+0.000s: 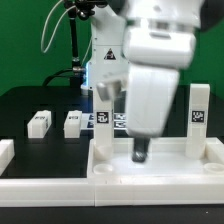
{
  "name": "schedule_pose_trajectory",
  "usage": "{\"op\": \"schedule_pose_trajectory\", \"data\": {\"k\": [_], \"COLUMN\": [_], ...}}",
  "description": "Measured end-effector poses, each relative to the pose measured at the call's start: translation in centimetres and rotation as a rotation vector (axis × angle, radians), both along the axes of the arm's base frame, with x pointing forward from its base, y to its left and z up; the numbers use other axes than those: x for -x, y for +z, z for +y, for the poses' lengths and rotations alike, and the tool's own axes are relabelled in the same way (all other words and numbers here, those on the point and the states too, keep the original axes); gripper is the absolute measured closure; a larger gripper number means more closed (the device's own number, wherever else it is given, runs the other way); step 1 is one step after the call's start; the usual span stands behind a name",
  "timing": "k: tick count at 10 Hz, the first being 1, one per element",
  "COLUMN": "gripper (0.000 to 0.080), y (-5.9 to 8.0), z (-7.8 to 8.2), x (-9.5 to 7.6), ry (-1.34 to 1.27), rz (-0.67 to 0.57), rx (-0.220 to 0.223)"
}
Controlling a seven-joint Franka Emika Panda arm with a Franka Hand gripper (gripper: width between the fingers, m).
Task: Assemble desk
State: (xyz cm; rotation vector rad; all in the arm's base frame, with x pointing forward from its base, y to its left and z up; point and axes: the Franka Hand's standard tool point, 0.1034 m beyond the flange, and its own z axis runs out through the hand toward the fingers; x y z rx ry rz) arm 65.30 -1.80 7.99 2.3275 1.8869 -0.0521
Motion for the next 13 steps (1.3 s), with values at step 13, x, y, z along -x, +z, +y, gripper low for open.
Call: {"op": "schedule_pose_trajectory", "data": {"k": [13], "gripper": [0.0151], "y": [8.6], "z": [-12.7], "x": [6.3], "ry": [-0.853], "rz": [0.031], "rx": [-0.150]}}
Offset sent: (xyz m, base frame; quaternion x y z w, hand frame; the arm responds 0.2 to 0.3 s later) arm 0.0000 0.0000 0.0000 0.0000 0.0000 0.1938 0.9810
